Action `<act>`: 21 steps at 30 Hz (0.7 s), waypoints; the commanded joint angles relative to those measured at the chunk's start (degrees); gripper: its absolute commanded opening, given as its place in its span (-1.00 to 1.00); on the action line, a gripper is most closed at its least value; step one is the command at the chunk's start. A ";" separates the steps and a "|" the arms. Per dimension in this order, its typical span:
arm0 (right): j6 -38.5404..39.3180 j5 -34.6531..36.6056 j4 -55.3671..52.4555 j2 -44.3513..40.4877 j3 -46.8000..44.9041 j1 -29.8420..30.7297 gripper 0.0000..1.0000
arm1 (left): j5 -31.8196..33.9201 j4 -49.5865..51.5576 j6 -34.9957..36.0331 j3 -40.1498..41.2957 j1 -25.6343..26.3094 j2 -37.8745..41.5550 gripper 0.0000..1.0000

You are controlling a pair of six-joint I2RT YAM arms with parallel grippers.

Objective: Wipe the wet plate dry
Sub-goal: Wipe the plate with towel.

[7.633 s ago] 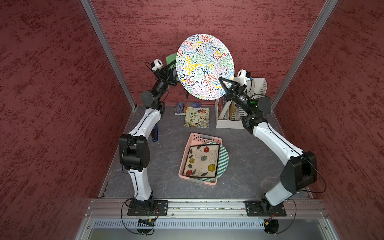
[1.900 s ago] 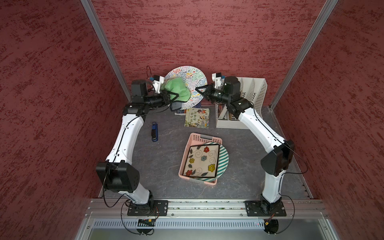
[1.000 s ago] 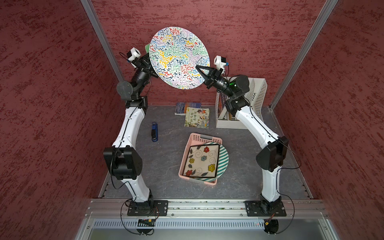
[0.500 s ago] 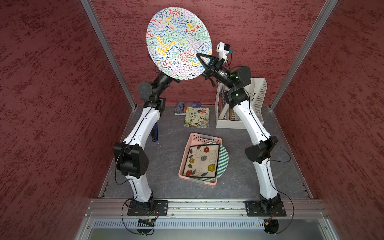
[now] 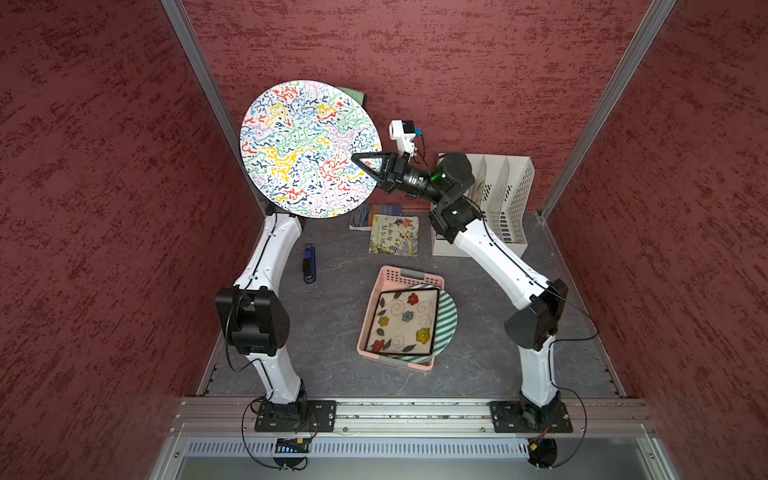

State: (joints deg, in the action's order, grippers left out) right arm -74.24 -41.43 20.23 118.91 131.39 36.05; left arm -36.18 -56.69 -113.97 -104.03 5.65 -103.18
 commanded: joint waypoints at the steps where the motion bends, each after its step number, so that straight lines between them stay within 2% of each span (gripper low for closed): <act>1: 2.18 11.09 -4.56 3.53 8.78 -5.49 -1.00 | -3.43 -5.50 0.64 0.10 3.64 3.20 -1.00; 4: 3.52 14.48 -8.26 4.45 12.55 -10.13 -1.00 | -5.29 -8.15 1.30 5.00 2.21 6.58 -1.00; 6: 5.94 14.58 -11.35 1.88 10.29 -12.77 -1.00 | -6.51 -9.67 1.88 9.89 -0.19 9.62 -1.00; 8: 9.61 14.92 -13.85 -2.63 3.25 -14.69 -1.00 | -7.50 -10.04 3.16 15.64 -3.72 13.26 -1.00; 10: 14.04 17.01 -15.68 -11.08 -7.61 -15.86 -1.00 | -9.00 -8.44 5.69 21.04 -7.65 16.62 -1.00; 13: 21.04 23.49 -20.40 -23.72 -25.95 -16.77 -1.00 | -13.71 -0.24 15.51 26.37 -13.24 21.72 -1.00; 14: 23.08 25.55 -22.28 -28.41 -31.81 -16.93 -1.00 | -15.83 6.18 20.04 26.85 -14.31 23.01 -1.00; 15: 24.91 27.07 -24.41 -32.68 -37.91 -17.10 -1.00 | -17.83 12.53 28.01 26.58 -14.88 24.14 -1.00; 16: 26.66 29.37 -26.88 -37.74 -43.48 -17.17 -1.00 | -19.38 21.21 35.93 25.71 -15.03 25.39 -1.00; 17: 28.12 31.02 -29.45 -42.07 -48.99 -17.29 -1.00 | -19.73 34.20 45.69 24.17 -14.74 26.46 -1.00; 18: 28.86 32.38 -32.28 -46.17 -54.13 -17.59 -1.00 | -18.11 47.65 55.04 21.70 -14.03 27.21 -1.00; 19: 28.48 33.96 -35.71 -50.09 -58.61 -17.91 -1.00 | -14.34 63.31 68.55 18.46 -12.92 27.68 -1.00; 21: 24.58 38.42 -42.81 -57.59 -66.33 -18.47 -1.00 | -2.41 84.10 87.53 13.15 -9.49 27.31 -1.00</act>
State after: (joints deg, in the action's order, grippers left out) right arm -50.65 -11.29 -13.50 68.29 71.61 18.09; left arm -47.83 -9.98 -63.86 -85.69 -7.14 -75.83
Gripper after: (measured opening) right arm 0.115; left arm 0.096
